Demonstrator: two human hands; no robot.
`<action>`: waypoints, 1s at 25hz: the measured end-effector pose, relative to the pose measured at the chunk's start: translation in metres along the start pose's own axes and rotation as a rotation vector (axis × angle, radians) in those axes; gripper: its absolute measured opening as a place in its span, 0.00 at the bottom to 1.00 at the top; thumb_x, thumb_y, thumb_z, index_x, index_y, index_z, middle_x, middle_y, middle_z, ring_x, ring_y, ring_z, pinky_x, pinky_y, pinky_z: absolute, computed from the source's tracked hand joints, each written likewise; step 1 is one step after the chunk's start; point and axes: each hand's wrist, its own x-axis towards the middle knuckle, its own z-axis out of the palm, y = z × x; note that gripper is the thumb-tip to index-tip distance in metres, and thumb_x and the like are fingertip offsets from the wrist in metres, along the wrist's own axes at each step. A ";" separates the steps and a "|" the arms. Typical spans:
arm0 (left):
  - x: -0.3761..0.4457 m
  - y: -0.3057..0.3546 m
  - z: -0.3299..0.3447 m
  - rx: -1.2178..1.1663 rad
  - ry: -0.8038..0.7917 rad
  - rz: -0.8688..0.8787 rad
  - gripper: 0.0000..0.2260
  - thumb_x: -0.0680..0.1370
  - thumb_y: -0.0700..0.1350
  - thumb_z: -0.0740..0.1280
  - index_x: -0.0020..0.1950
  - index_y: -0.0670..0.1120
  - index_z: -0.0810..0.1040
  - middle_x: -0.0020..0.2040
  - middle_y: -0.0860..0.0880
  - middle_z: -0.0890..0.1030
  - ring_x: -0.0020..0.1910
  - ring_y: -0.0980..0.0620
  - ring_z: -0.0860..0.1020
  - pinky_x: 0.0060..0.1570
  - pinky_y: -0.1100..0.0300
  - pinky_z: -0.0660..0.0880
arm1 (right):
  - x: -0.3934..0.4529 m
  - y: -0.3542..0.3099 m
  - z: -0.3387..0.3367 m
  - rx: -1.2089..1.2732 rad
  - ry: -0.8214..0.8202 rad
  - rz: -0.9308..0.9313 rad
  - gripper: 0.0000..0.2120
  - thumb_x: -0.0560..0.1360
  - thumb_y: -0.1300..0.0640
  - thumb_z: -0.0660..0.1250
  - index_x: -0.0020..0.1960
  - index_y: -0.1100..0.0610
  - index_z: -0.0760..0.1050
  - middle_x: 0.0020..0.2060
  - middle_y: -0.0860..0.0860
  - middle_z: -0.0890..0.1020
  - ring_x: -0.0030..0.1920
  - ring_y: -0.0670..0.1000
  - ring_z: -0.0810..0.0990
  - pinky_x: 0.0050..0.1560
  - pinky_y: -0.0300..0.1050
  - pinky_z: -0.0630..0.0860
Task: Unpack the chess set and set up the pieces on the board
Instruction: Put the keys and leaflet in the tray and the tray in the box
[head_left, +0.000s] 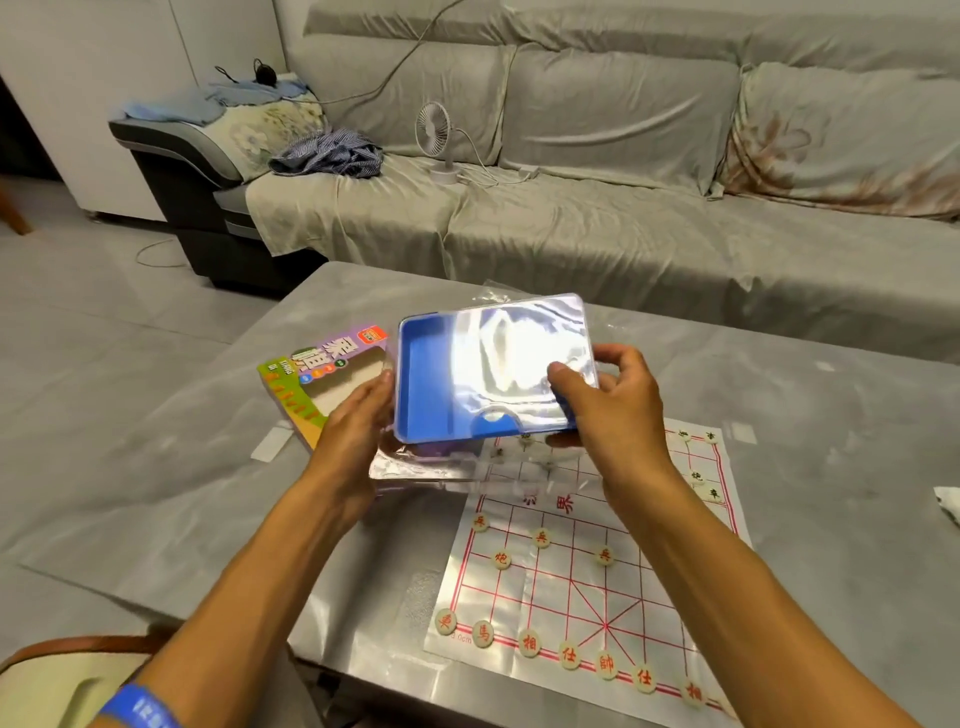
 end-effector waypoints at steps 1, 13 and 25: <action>0.001 0.000 -0.001 -0.021 -0.011 -0.005 0.15 0.77 0.55 0.66 0.59 0.51 0.79 0.58 0.45 0.81 0.56 0.41 0.80 0.57 0.35 0.73 | 0.000 0.004 0.000 -0.111 0.009 -0.032 0.16 0.75 0.47 0.68 0.58 0.47 0.66 0.53 0.48 0.80 0.43 0.48 0.83 0.30 0.36 0.78; -0.001 0.001 -0.001 0.074 -0.022 0.062 0.09 0.78 0.49 0.66 0.55 0.49 0.80 0.48 0.47 0.84 0.48 0.46 0.83 0.50 0.49 0.78 | 0.018 0.019 -0.038 0.087 -0.149 0.380 0.36 0.64 0.51 0.79 0.68 0.52 0.67 0.56 0.55 0.81 0.46 0.53 0.81 0.43 0.48 0.77; 0.015 -0.010 -0.022 0.777 0.196 0.454 0.15 0.79 0.54 0.63 0.64 0.52 0.75 0.59 0.54 0.78 0.57 0.53 0.76 0.52 0.55 0.76 | 0.012 0.054 -0.055 0.331 -0.176 0.511 0.28 0.65 0.63 0.76 0.63 0.57 0.74 0.50 0.60 0.84 0.50 0.62 0.83 0.48 0.60 0.81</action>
